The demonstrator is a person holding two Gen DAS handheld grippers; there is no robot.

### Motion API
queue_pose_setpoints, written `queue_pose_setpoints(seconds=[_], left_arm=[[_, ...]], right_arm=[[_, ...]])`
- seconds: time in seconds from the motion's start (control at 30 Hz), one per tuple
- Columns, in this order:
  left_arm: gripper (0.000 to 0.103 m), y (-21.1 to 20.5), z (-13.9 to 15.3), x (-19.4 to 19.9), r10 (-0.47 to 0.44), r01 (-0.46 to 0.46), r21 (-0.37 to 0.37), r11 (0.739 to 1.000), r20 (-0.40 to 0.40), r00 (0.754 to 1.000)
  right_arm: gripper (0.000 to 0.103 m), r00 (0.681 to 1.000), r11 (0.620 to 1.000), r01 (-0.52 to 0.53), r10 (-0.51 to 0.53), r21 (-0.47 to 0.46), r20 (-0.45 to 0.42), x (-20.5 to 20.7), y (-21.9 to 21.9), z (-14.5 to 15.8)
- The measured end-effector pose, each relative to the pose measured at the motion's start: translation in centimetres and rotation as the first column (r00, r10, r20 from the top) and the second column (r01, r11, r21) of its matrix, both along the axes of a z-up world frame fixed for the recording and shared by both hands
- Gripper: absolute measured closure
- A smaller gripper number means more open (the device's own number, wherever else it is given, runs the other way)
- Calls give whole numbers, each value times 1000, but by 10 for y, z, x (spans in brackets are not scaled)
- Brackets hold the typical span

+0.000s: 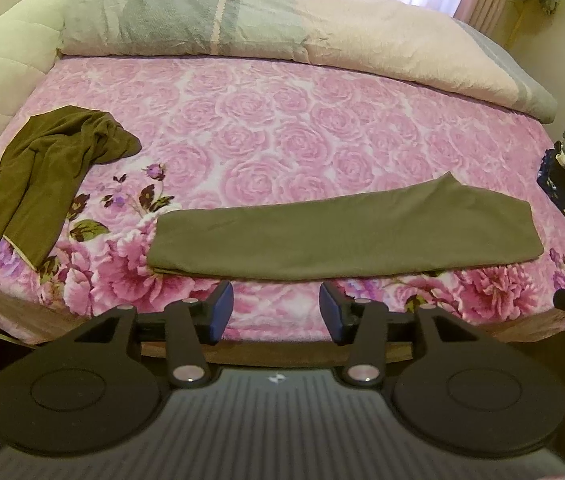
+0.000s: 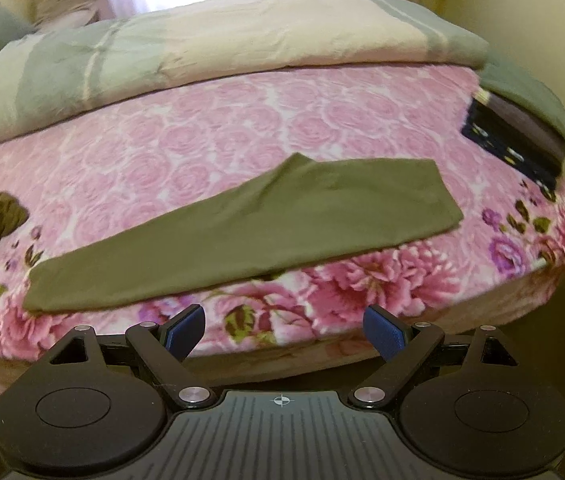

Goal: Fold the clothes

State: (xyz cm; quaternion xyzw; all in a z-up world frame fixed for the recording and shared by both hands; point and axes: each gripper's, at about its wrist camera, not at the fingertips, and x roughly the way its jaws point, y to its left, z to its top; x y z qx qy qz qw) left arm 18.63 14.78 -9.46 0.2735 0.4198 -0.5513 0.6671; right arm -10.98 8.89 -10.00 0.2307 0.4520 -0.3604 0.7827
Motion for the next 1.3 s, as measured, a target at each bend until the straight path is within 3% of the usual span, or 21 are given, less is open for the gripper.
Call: queue_pose_setpoints(seconds=[0.43,1.3], left_arm=[[58,22,-1,13,52,-52,12,999,1,999],[56,16,-3,-3,66,-67,27,997,28,997]], right_arm=[[14,995,995,-99,99,3,-15,23,21,-4],[14,996,995,-88,89,42,-30,11,8,-14]])
